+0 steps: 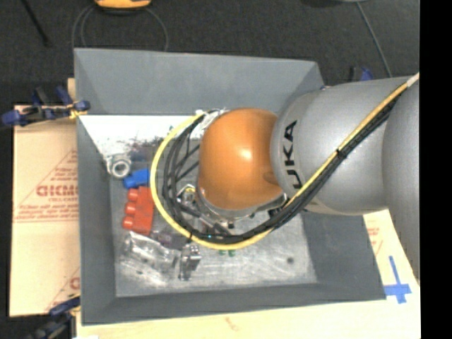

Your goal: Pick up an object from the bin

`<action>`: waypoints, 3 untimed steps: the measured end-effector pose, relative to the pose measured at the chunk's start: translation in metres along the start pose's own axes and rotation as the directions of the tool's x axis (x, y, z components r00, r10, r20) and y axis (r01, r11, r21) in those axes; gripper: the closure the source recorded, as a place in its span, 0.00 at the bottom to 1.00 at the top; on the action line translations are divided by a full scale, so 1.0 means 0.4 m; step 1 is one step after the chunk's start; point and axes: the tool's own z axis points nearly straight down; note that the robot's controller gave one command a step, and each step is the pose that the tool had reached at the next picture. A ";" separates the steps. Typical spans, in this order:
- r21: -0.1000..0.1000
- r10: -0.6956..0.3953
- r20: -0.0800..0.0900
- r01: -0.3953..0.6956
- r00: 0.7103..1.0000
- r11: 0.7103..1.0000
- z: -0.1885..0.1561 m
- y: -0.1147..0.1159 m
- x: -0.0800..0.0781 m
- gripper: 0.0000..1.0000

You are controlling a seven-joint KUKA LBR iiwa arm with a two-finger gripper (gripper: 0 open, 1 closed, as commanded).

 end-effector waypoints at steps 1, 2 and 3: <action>-0.002 -0.036 0.008 0.036 0.999 0.999 0.248 0.028 -0.037 0.00; 0.026 -0.010 -0.027 0.010 1.000 1.000 0.267 0.079 -0.076 0.00; 0.011 0.007 -0.008 -0.007 1.000 1.000 0.260 0.102 -0.102 0.00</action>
Offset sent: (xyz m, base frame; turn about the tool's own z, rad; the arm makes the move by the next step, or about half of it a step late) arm 0.0136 0.0122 -0.1172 -0.0365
